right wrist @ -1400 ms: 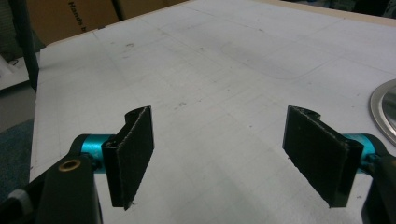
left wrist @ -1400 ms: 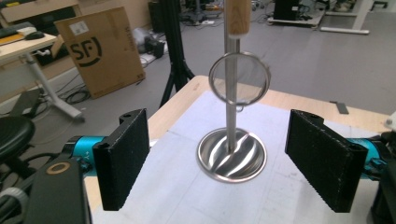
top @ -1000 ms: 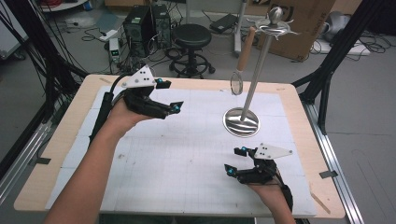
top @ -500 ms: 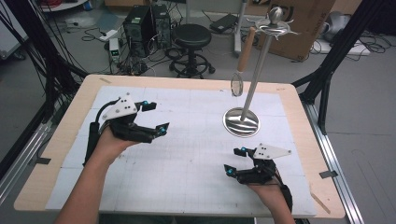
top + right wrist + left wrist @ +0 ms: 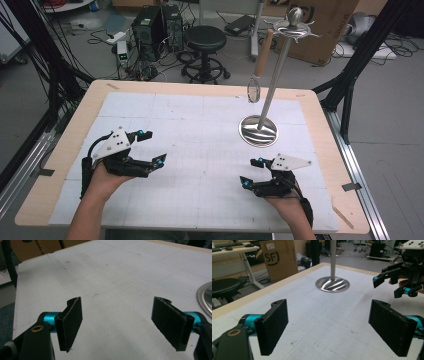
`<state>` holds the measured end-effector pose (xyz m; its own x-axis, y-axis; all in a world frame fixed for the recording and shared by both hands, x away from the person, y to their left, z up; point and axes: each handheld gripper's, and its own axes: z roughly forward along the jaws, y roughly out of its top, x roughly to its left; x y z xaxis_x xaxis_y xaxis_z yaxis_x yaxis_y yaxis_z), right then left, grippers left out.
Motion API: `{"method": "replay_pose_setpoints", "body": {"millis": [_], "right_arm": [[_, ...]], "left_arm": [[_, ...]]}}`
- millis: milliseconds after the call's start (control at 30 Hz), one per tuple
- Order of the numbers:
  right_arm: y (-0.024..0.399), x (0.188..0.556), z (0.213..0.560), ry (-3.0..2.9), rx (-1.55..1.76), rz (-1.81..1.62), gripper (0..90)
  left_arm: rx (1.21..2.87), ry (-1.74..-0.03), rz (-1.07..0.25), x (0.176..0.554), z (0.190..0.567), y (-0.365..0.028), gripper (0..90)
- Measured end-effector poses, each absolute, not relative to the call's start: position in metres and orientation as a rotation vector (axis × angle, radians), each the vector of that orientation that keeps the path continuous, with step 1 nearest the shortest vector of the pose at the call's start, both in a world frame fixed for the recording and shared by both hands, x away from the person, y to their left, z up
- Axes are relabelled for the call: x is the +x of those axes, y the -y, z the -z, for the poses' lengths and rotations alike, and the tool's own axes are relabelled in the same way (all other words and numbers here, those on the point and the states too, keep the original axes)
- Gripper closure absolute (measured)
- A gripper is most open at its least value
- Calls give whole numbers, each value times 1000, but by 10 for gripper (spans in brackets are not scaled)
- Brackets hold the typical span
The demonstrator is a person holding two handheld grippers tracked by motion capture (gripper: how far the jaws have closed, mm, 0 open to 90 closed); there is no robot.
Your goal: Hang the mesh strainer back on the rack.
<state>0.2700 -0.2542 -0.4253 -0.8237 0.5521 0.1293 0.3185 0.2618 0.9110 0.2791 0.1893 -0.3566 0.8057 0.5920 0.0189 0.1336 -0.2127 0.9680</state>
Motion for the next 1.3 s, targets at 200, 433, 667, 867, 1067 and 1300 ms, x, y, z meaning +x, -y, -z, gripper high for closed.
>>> {"method": "replay_pose_setpoints", "body": {"millis": [200,433,667,867,1067,1300], "right_arm": [[255,271,425,-2315,811,-1595,240],[255,274,426,-2314,809,-1591,240],[254,277,428,-2319,828,-1587,239],[254,277,429,-2323,814,-1580,239],[253,277,429,-2328,812,-1573,239],[250,275,428,-2329,805,-1565,239]], "left_arm": [[1731,-588,-448,274,360,-195,127],[1736,-617,-441,276,373,-202,127],[1700,-642,-428,275,384,-214,127],[1716,-651,-436,276,394,-210,128],[1731,-635,-435,275,397,-205,128],[1727,-623,-419,273,396,-205,128]]}}
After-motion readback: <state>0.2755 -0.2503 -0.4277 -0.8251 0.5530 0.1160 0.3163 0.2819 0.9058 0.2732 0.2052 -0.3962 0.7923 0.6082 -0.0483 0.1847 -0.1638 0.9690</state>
